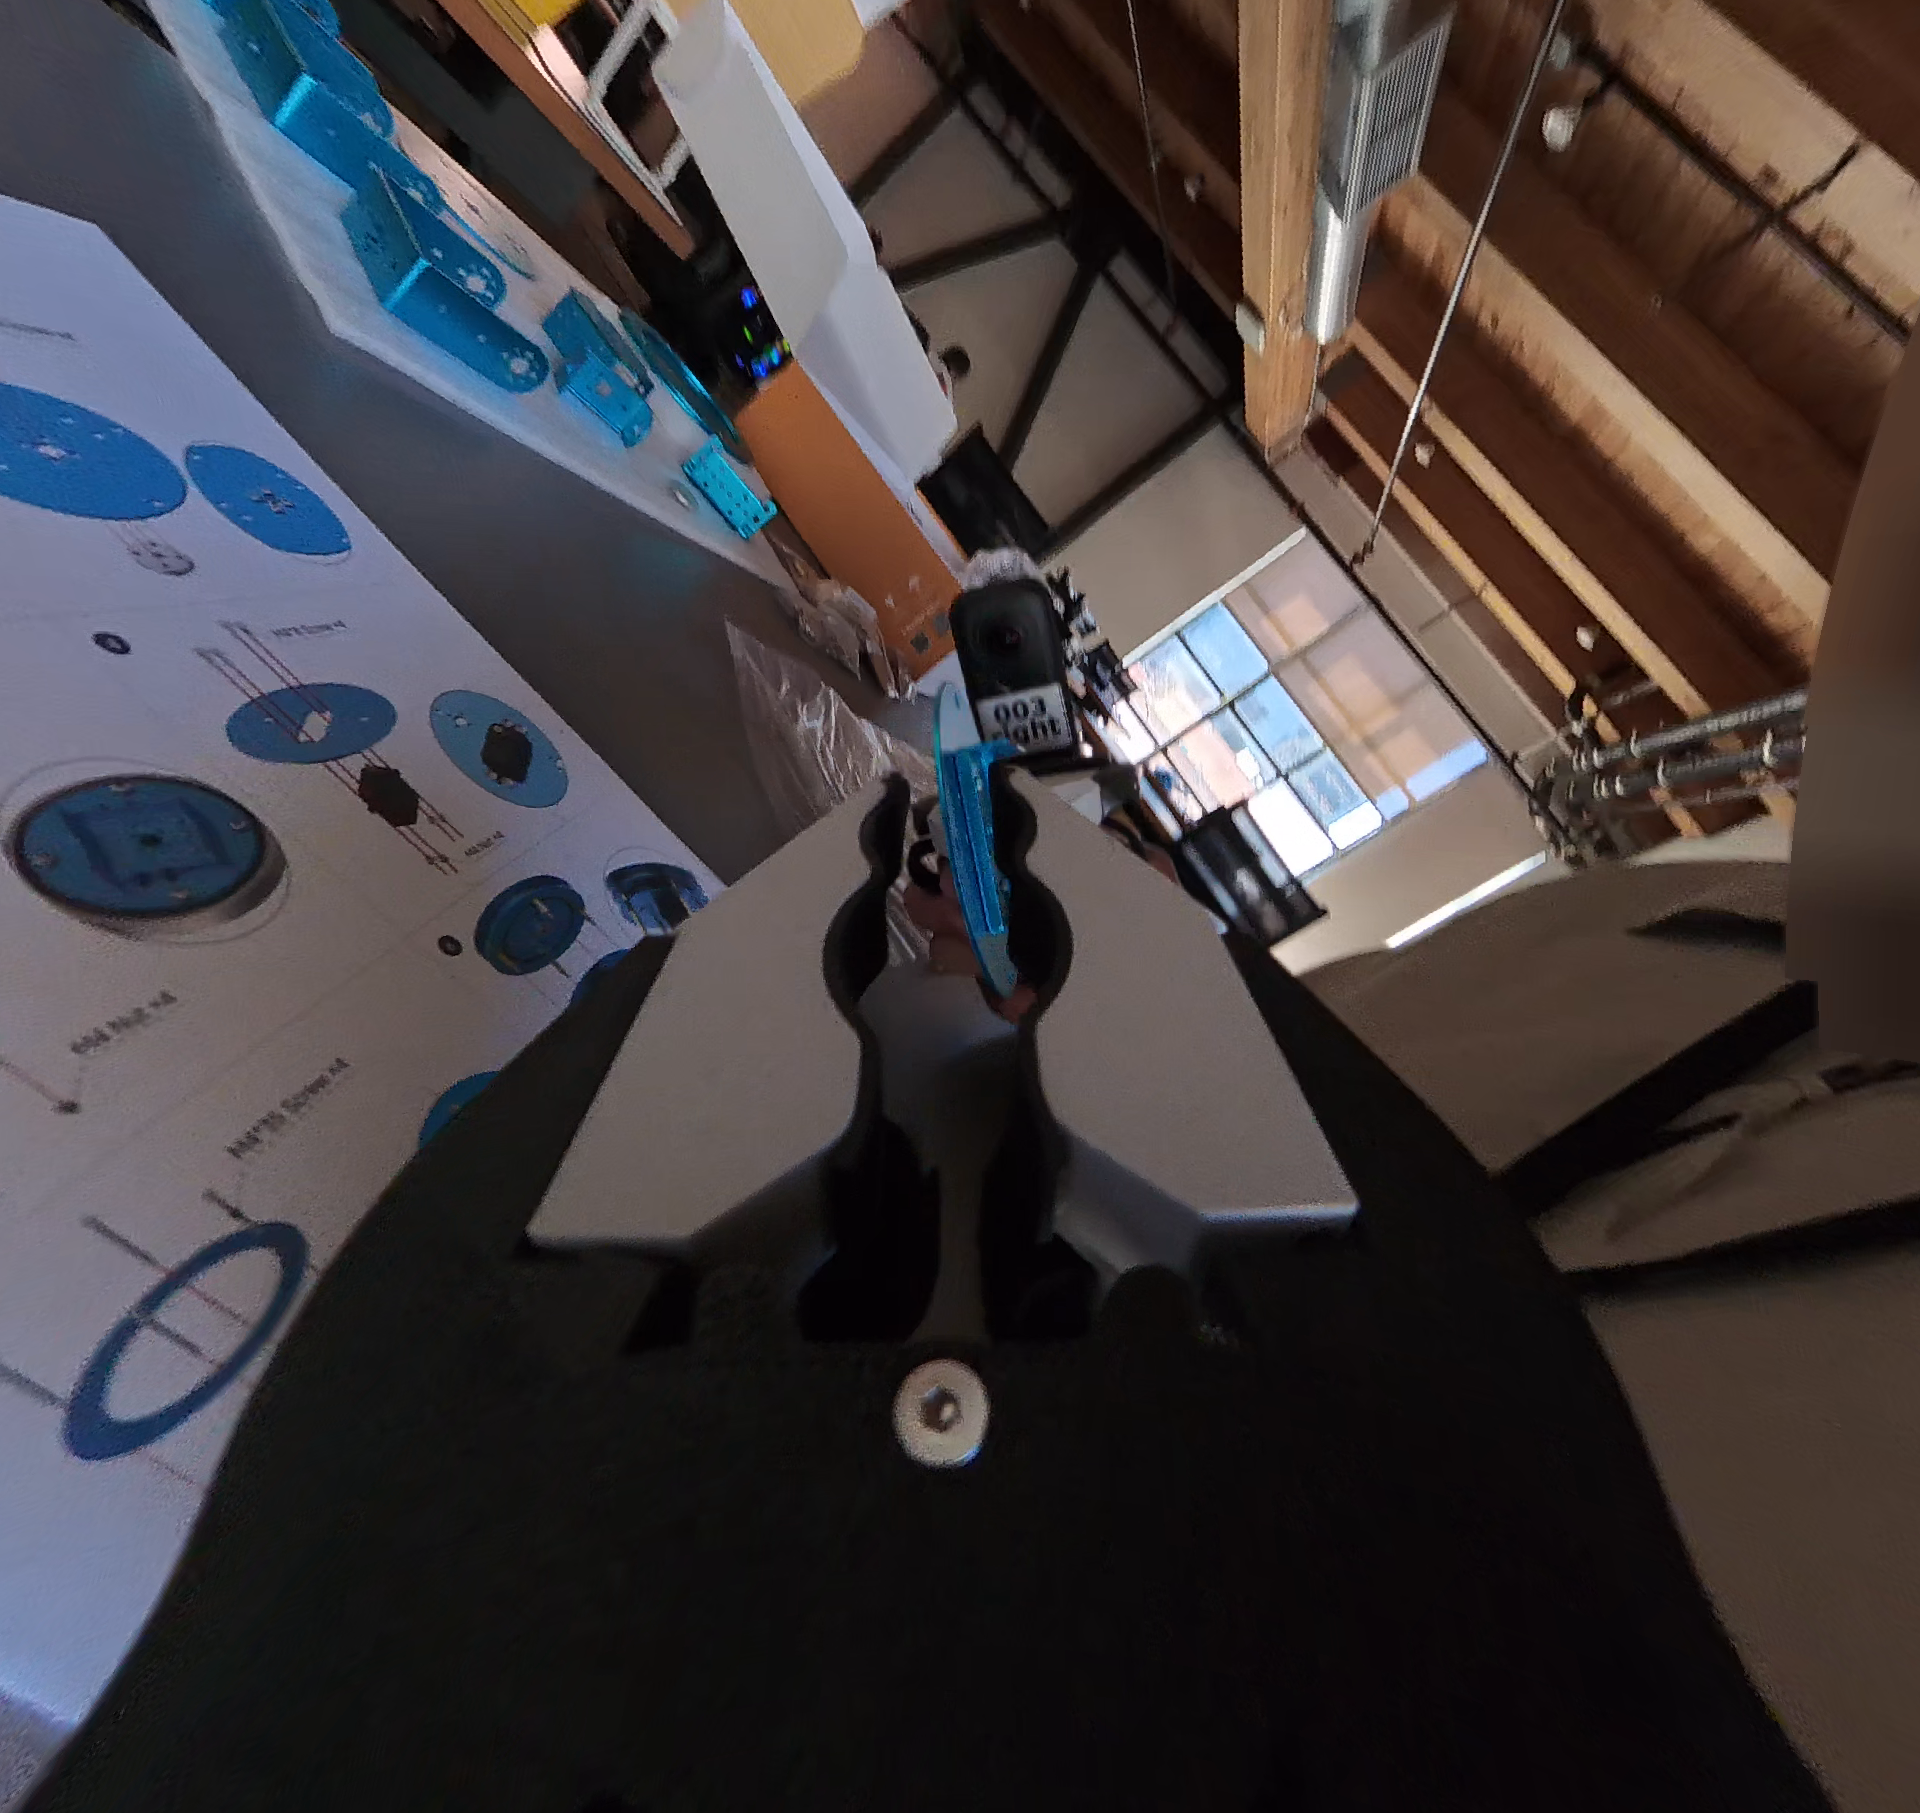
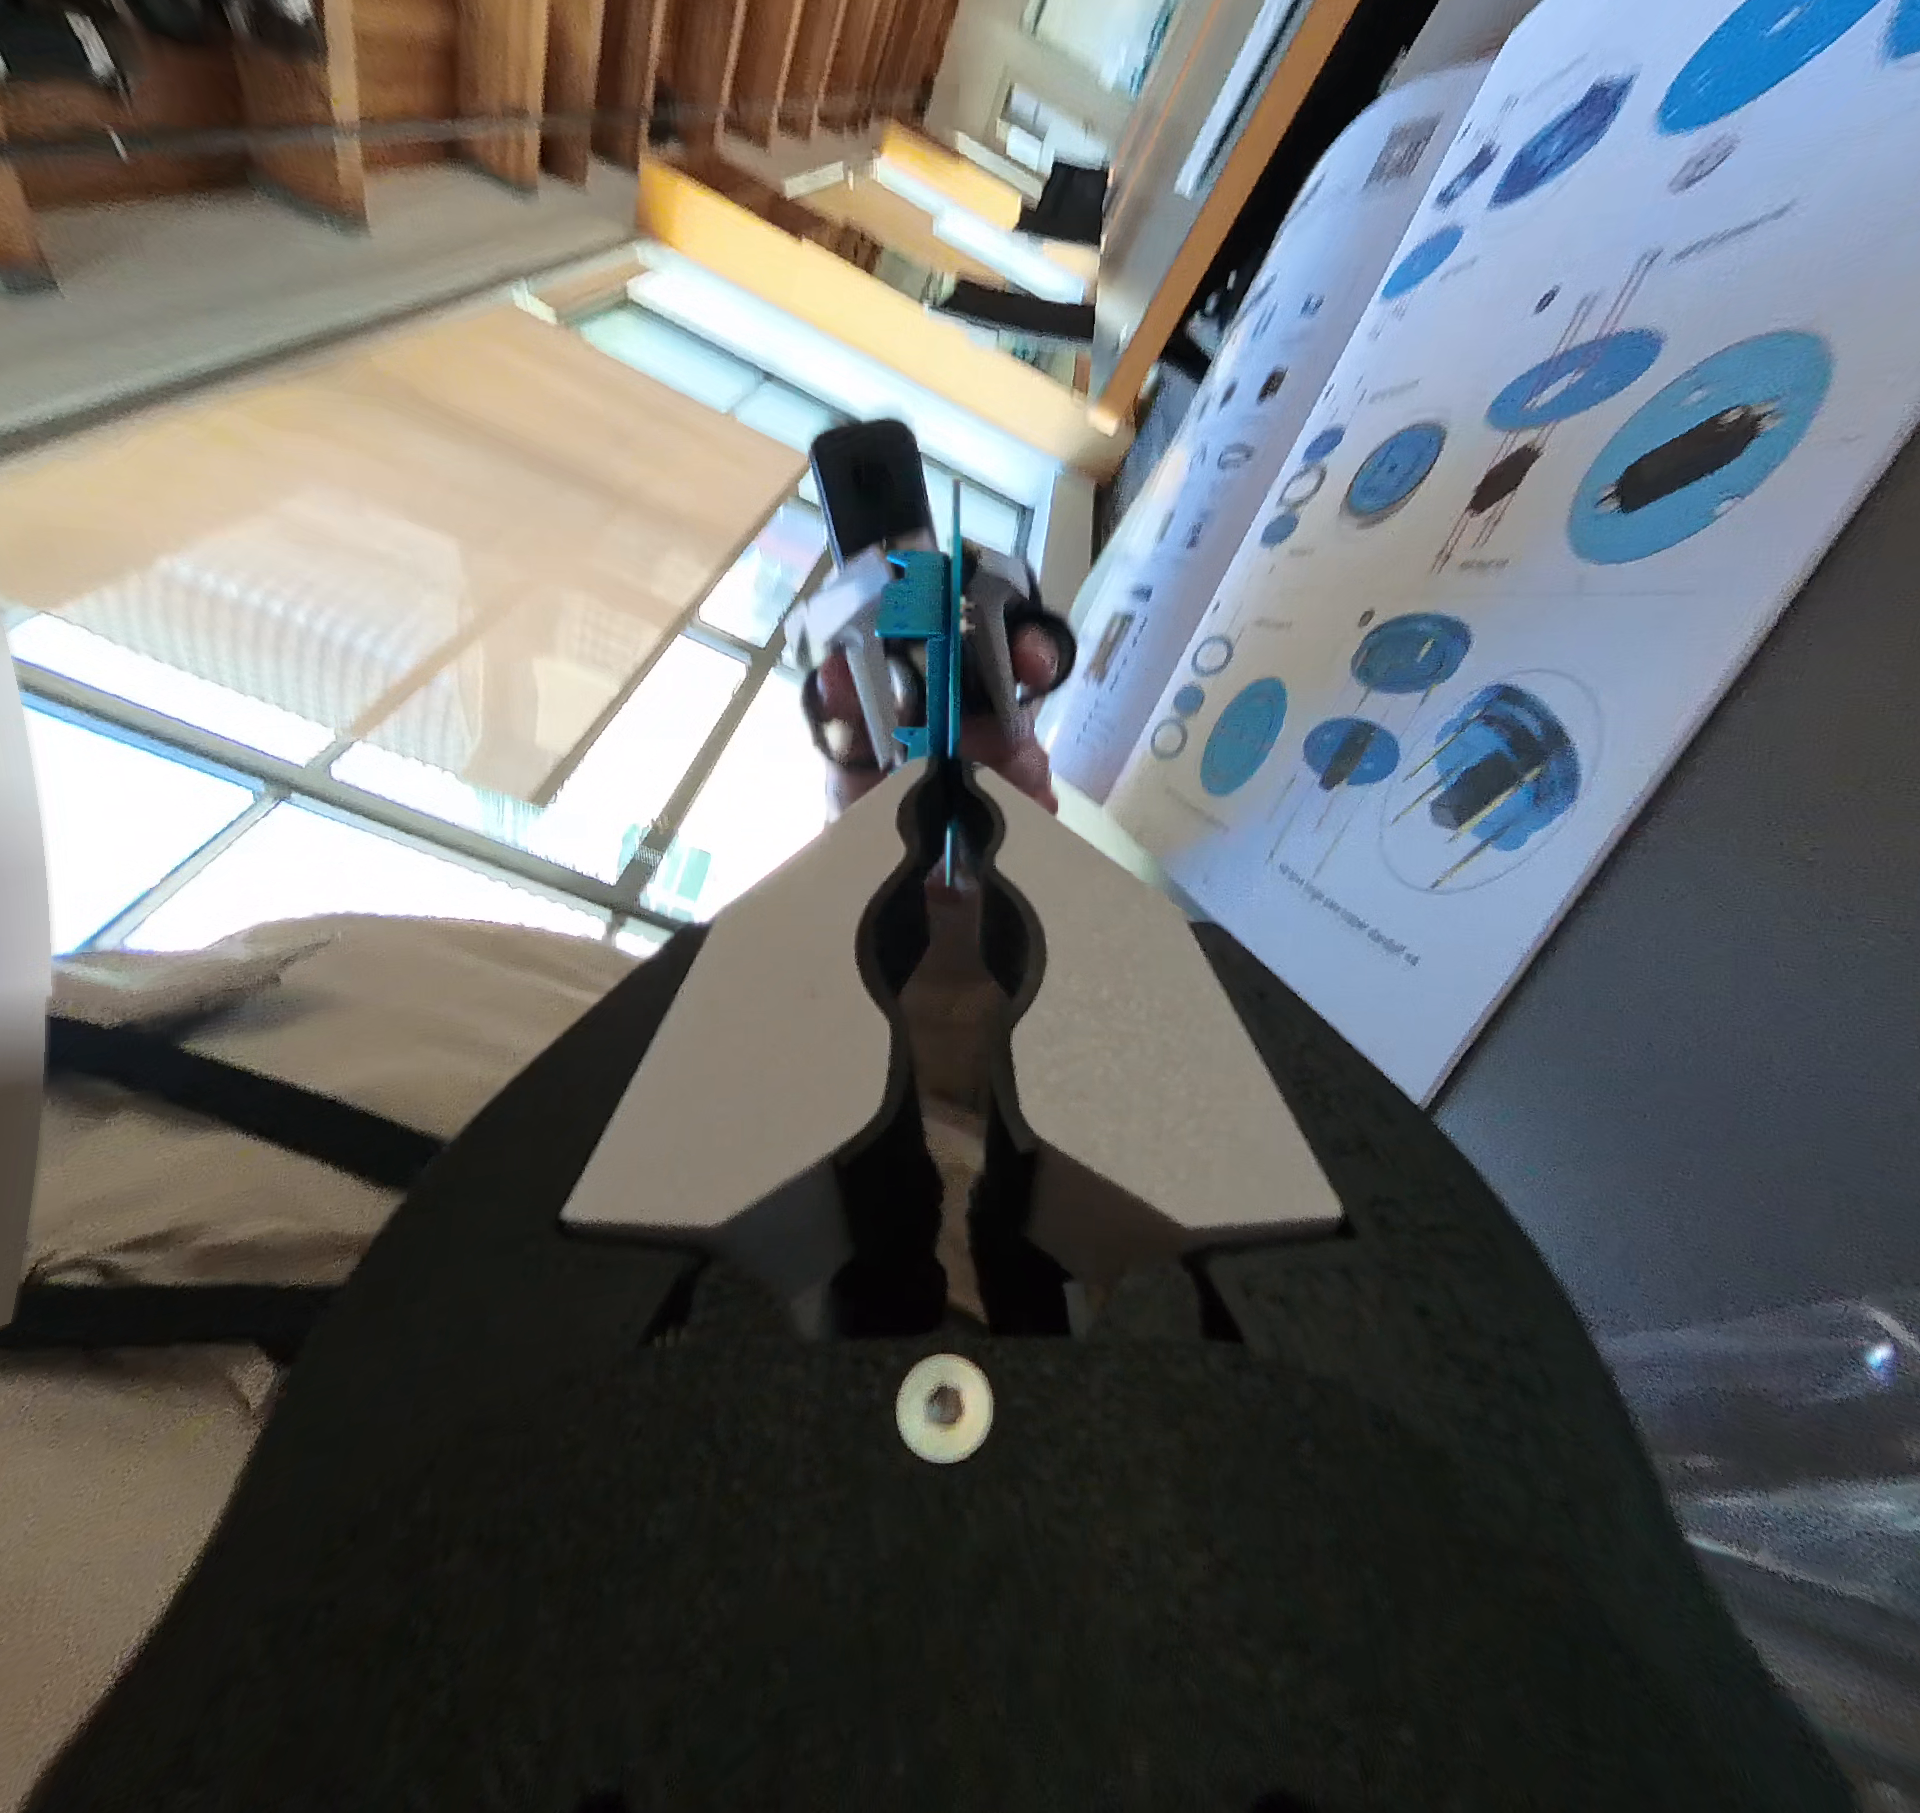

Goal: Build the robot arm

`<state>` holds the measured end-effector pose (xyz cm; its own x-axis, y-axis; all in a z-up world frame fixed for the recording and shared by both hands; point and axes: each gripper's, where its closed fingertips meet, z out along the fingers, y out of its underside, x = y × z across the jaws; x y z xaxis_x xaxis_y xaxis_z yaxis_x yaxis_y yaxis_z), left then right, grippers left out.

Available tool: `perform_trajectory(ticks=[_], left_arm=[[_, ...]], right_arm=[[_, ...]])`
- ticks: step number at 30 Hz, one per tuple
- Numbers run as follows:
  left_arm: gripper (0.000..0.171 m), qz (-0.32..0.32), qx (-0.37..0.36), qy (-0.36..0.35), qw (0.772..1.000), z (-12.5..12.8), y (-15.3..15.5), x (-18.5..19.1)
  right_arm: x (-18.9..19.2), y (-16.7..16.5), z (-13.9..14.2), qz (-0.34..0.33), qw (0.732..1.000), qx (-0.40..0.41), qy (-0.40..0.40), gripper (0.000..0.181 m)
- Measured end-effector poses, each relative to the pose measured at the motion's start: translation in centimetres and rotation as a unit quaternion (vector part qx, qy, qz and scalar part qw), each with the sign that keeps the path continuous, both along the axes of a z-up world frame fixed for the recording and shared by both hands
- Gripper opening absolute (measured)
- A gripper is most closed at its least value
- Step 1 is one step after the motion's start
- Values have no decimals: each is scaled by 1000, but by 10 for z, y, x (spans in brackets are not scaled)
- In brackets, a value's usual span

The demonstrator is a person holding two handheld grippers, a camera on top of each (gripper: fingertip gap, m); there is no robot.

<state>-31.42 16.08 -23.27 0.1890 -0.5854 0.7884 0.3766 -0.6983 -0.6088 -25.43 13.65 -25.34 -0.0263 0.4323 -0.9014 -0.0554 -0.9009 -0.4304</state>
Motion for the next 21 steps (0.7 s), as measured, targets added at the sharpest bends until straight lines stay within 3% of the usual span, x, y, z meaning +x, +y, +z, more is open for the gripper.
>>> perform_trajectory(ticks=[3,7,12,17,21], left_arm=[[16,-88,25,57,994,6,-6,-2],[22,-237,59,171,954,3,-25,13],[27,-381,41,185,905,4,-43,42],[20,-423,16,189,886,-7,-41,49],[0,-438,11,177,881,-14,-49,48]], right_arm=[[0,-16,-4,82,996,13,-36,0],[4,-33,-3,164,984,20,-64,0],[3,-46,-7,224,967,48,-109,0],[4,-48,-5,231,963,71,-121,0],[7,-42,-8,223,964,71,-126,0]])
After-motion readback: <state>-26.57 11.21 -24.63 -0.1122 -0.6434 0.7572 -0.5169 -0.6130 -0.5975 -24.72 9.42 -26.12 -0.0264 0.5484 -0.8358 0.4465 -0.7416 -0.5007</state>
